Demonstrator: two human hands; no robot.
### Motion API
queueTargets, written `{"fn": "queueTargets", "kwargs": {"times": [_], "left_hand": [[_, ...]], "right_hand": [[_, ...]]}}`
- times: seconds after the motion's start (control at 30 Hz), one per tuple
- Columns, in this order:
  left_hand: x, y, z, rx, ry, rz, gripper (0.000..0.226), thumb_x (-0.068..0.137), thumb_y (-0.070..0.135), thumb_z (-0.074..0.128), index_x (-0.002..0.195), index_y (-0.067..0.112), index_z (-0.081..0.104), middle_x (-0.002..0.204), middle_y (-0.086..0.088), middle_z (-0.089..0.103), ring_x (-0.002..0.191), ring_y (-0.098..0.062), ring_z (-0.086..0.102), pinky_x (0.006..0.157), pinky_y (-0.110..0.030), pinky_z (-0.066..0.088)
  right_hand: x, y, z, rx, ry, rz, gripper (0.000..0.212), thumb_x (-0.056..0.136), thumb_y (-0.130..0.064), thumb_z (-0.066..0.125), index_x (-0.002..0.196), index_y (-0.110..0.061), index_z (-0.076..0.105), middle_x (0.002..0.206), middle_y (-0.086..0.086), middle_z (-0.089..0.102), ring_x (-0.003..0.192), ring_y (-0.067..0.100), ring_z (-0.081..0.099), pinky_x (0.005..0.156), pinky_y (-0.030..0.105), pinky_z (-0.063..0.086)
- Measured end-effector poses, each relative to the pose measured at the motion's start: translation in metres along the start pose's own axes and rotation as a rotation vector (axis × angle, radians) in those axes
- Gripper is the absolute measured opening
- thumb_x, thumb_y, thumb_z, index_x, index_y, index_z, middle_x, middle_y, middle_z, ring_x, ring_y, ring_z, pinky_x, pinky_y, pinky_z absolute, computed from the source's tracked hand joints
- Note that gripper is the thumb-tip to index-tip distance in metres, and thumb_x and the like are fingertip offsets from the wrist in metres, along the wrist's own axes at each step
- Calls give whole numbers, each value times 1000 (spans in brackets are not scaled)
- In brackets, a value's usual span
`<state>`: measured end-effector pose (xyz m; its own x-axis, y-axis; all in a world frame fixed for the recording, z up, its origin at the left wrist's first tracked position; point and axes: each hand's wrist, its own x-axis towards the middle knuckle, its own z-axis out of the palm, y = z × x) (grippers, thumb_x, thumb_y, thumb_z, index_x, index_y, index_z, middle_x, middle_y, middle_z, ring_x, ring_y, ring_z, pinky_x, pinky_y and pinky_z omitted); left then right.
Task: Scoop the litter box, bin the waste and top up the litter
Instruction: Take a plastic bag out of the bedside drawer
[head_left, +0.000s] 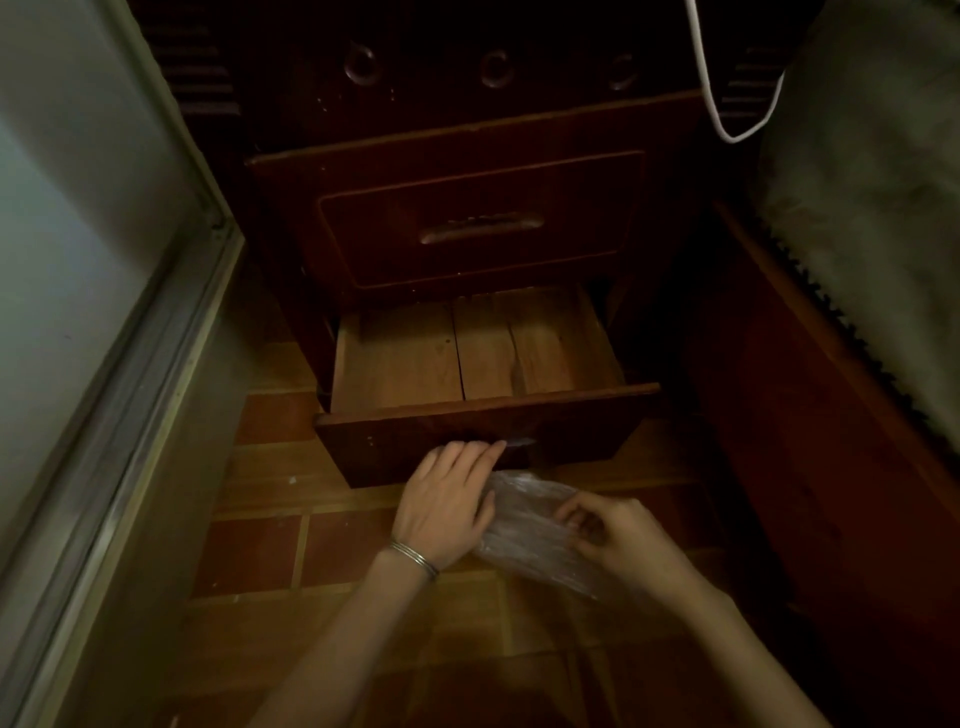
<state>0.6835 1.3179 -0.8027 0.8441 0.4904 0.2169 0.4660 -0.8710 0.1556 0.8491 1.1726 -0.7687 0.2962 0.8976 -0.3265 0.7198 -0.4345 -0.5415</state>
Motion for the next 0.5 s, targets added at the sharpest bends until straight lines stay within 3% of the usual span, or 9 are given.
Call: {"fn": "queueTargets", "kwargs": {"times": [0.2,0.4,0.5], "left_hand": [[24,-17,2,34,-10,3,54,85,38,40,134,16,47,115,3,56,102,-15,49,88,-30,42],[75,-51,5,94,-83,-54,66,85,46,29,140,12,38,130,-4,51,118,-22,46,103,-39,35],[100,-64,4,109,-109,-66,66,86,48,30,142,13,36,132,-4,49,119,-23,43,102,-39,34]], "right_hand": [[9,-3,-6,-10,20,3,24,81,-18,67,99,-32,59,88,-15,61,83,3,59,77,28,52],[21,-7,-21,-10,51,3,23,84,-16,64,105,-27,59,92,-12,61,85,3,58,78,26,52],[26,-5,-30,3,79,8,24,84,-15,64,105,-26,60,91,-12,60,86,3,58,79,26,52]]}}
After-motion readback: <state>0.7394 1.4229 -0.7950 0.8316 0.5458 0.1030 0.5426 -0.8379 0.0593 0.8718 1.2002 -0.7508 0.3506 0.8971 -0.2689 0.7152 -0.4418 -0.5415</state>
